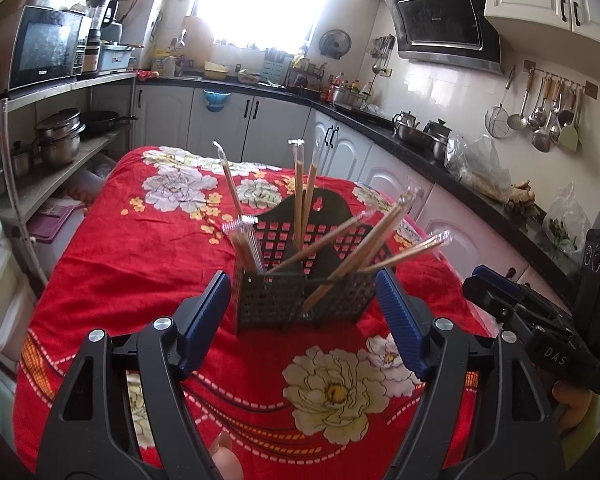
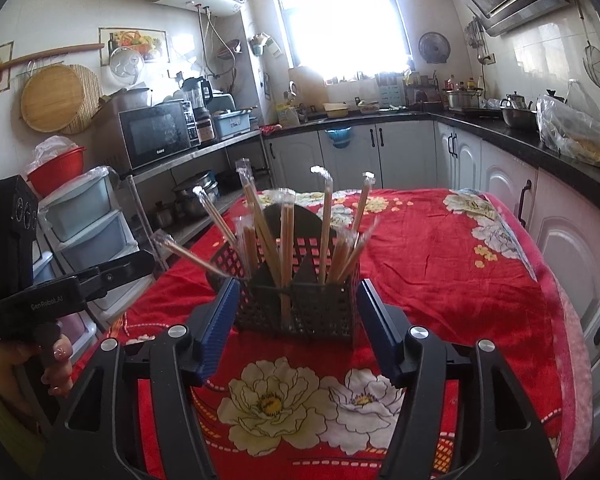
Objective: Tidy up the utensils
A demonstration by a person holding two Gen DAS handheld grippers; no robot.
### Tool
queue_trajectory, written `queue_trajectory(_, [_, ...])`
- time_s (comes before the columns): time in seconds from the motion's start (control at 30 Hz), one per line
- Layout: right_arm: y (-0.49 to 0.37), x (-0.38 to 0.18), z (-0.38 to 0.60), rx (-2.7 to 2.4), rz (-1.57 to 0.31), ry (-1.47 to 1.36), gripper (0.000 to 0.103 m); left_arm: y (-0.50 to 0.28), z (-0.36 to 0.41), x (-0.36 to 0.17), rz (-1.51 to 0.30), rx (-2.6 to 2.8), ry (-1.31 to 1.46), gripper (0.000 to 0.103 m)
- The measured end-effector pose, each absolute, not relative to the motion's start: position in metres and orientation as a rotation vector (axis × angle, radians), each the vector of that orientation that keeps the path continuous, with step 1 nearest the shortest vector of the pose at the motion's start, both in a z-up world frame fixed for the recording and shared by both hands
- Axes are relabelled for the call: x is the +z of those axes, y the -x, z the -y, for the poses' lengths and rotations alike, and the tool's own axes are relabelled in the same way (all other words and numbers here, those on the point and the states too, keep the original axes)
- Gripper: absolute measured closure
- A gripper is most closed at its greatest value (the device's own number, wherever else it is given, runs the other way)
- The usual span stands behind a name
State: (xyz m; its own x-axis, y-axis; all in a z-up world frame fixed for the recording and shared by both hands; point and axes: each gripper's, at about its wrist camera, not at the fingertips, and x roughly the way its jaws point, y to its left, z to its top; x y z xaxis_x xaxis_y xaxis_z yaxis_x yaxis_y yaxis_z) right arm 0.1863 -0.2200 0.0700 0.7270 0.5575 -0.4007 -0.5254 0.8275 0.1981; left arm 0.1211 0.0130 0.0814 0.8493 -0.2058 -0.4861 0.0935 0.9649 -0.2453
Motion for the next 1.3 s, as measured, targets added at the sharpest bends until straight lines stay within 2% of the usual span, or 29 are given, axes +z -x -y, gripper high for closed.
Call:
queue_trajectory(0.07, [-0.185,0.065,0.22,0.597,-0.475,-0.072,0.043,-0.119,-0.012,0.076,-0.54,-0.159,0.216,0.027])
queue_trajectory(0.2, [-0.181,0.054,0.217,0.592,-0.493,-0.06,0.042,-0.115,-0.009,0.066,-0.556,-0.155,0.208,0.027])
queue_trajectory(0.37, [-0.178,0.039,0.216,0.586,-0.521,-0.058,0.035,-0.11,-0.008,0.054,-0.569,-0.152,0.213,0.023])
queue_trajectory(0.47, [-0.177,0.03,0.215,0.58,-0.533,-0.059,0.032,-0.107,-0.009,0.05,-0.556,-0.148,0.213,0.012])
queue_trajectory(0.7, [-0.175,0.017,0.217,0.568,-0.541,-0.067,0.027,-0.104,-0.007,0.038,-0.538,-0.133,0.21,0.011])
queue_trajectory(1.3, [-0.165,0.004,0.228,0.502,-0.403,-0.084,0.007,-0.094,-0.003,0.014,-0.438,-0.103,0.199,0.011])
